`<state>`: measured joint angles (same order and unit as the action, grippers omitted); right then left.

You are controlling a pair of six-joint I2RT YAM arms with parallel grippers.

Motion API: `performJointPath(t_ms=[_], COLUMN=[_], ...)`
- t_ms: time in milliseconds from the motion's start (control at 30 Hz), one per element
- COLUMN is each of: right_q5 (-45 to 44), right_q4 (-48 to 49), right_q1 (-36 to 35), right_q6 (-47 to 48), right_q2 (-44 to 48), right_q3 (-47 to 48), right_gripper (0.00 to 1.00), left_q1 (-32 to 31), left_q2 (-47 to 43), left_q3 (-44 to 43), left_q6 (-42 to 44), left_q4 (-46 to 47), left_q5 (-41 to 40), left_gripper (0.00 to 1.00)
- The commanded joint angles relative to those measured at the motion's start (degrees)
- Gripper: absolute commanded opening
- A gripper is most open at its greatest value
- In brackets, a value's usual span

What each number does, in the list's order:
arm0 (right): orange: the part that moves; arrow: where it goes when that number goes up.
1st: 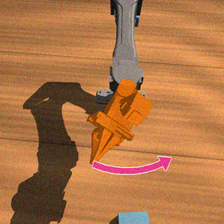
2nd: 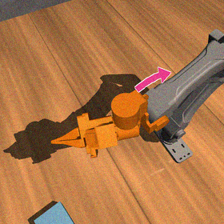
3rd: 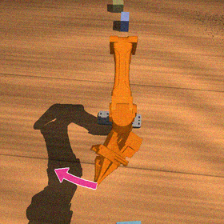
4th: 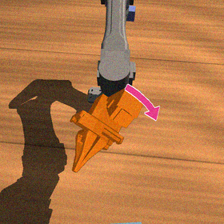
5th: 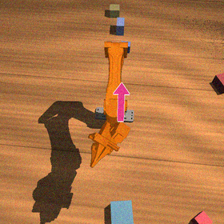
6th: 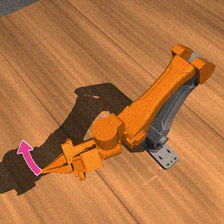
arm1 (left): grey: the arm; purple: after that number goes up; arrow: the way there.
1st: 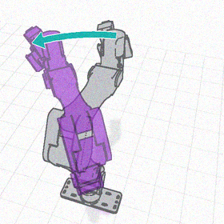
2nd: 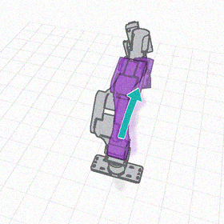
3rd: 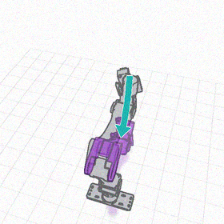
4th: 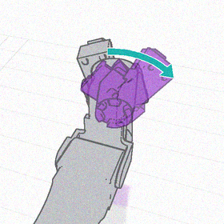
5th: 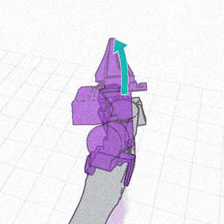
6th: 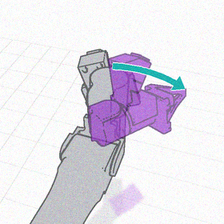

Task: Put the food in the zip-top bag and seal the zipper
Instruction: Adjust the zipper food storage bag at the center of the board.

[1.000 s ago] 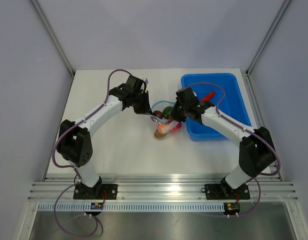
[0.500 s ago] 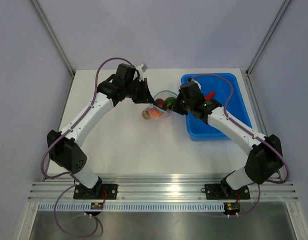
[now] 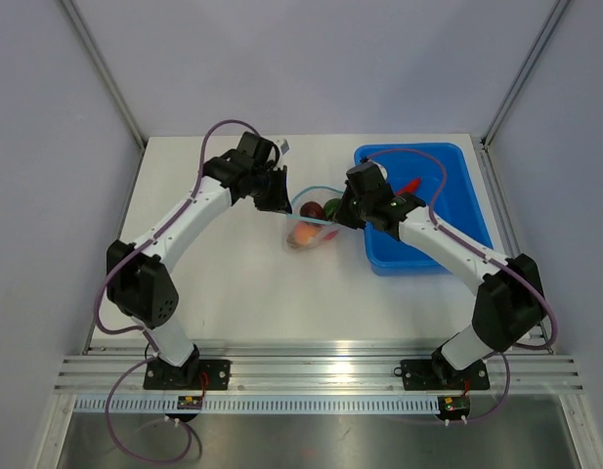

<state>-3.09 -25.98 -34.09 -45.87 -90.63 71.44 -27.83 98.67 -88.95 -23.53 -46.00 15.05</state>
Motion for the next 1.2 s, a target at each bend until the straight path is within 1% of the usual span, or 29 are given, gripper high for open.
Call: performJointPath(t_ms=[0, 67, 167, 333, 467, 500, 567, 700, 800, 867, 933, 1000, 1033, 1100, 1133, 1167], right_q5=[-3.5, -2.1, -1.83, -1.57, 0.54, 1.15, 1.51, 1.07, 2.2, 2.83, 4.85, 6.25, 6.78, 7.66, 7.66, 7.4], right_q4=[-0.39, -0.13, -0.13, -1.45, 1.45, 2.59, 1.9, -1.27, 0.3, 2.85, 3.48, 4.26, 4.7, 5.85, 5.68, 5.67], right_q1=[-0.1, -0.1, -0.1, -0.1, -0.1, -0.1, -0.1, -0.1, -0.1, -0.1, -0.1, -0.1, -0.1, -0.1, -0.1, -0.02], right_q6=[2.36, 2.01, 1.83, 1.57, 1.74, 2.27, 4.63, 6.49, 6.49, 6.23, 6.75, 7.46, 8.59, 10.35, 12.53, 13.43], right_q2=[5.55, 4.68, 1.08, -4.11, -2.1, -0.96, -0.25, 2.12, 3.35, 3.62, 3.09, 3.26, 3.53, 4.84, 5.2, 5.81], right_q3=[3.36, 2.92, 2.21, 3.35, 2.83, 3.09, 4.32, 7.22, 5.21, 1.97, 1.07, 0.11, -0.33, -1.04, -1.13, -1.21], right_gripper=[0.0, 0.0, 0.0, 0.0, 0.0, 0.0, 0.01, 0.04, 0.06, 0.09, 0.11, 0.18, 0.31, 0.44, 0.55, 0.59], left_q1=[1.03, 1.03, 0.77, 0.06, 0.41, 0.59, 0.76, 0.76, 0.76, 0.76, 0.76, 0.94, 1.11, 1.29, 1.47, 1.55], left_q2=[-4.81, -3.49, -2.61, -3.84, -1.74, 0.45, 1.69, -0.58, -1.64, -1.2, -0.68, -0.76, -0.94, -1.64, -1.82, -2.08], left_q3=[-5.8, -5.89, -7.2, -8.26, -5.45, -5.71, -6.15, -6.15, -6.42, -5.89, -5.27, -3.88, -3.43, -2.9, -2.72, -2.64], left_q6=[3.92, 4.11, 3.76, 3.75, 6.39, 6.65, 7.36, 7.79, 8.85, 10.08, 11.22, 11.92, 12.19, 13.15, 13.42, 13.68], left_q4=[-3.13, -3.66, -4.28, -3.31, -3.13, -5.13, -5.94, -3.4, -2.78, -2.52, -2.69, -1.91, -1.64, -1.02, -0.85, -0.85], left_q5=[-6.78, -6.96, -2.85, 0.16, -4.58, -4.68, -3.8, -1.16, 0.33, 1.55, 2.26, 3.67, 4.02, 4.73, 4.99, 5.25], left_gripper=[0.0, 0.0, 0.0, 0.0, 0.0, 0.0, 0.0, 0.0, 0.0, 0.0, 0.0, 0.0, 0.0, 0.0, 0.0, 0.0])
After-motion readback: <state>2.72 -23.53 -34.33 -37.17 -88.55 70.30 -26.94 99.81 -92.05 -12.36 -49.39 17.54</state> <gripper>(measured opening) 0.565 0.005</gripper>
